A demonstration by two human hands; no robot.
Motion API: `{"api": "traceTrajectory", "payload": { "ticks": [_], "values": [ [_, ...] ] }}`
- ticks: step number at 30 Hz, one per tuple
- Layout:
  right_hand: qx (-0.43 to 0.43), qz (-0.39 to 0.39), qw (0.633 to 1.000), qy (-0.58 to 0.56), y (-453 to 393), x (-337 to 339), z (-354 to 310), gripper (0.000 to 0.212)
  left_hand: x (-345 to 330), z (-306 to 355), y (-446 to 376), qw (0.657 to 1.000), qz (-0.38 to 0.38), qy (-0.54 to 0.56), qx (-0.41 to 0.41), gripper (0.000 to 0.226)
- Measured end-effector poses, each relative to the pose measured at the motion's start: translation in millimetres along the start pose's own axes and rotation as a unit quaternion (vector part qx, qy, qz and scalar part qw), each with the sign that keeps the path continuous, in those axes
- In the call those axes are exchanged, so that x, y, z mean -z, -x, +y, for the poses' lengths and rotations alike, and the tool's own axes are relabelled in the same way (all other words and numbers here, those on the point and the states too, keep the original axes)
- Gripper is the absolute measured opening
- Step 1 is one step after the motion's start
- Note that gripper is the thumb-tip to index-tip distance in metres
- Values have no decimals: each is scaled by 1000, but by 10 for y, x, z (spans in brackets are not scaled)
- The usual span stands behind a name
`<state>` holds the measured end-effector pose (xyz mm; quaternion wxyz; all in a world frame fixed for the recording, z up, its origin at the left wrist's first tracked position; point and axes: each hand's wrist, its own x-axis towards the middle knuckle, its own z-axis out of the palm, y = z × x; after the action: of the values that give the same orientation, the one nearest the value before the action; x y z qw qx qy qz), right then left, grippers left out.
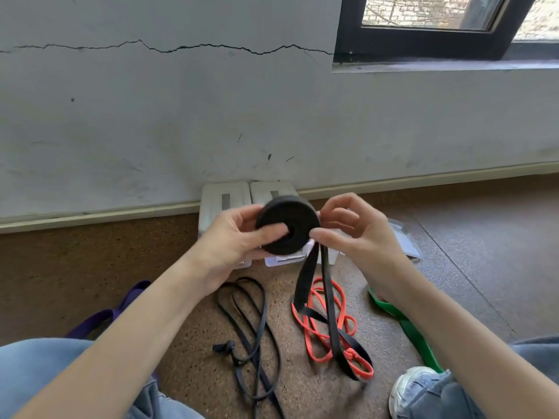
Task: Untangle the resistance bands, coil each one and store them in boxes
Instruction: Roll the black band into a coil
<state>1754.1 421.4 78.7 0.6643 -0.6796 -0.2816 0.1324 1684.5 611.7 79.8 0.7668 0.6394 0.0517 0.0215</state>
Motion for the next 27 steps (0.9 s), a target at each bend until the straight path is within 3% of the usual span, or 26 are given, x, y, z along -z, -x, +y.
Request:
{"api": "traceTrajectory", "payload": {
  "ticks": [4,8,13,15,19,23,27],
  "values": [
    [-4,-11,1000,21,-4,-121,28,19,-34,34,-24,989,51,140,7,35],
    [20,18,996,90,21,-172,70,22,-147,-99,-2,980,65,183,42,40],
    [13,17,997,70,90,-152,154,21,-202,-192,20,976,45,209,47,28],
    [10,17,999,50,100,-118,178,20,-220,-201,22,982,39,178,43,26],
    [27,29,999,19,22,-14,108,23,-86,-93,-3,999,18,-7,38,37],
    [53,-10,997,47,-24,-3,68,26,-19,-78,11,995,-47,-69,49,43],
    [64,2,996,58,-17,-33,72,23,-51,-128,10,994,-7,-103,22,35]
  ]
}}
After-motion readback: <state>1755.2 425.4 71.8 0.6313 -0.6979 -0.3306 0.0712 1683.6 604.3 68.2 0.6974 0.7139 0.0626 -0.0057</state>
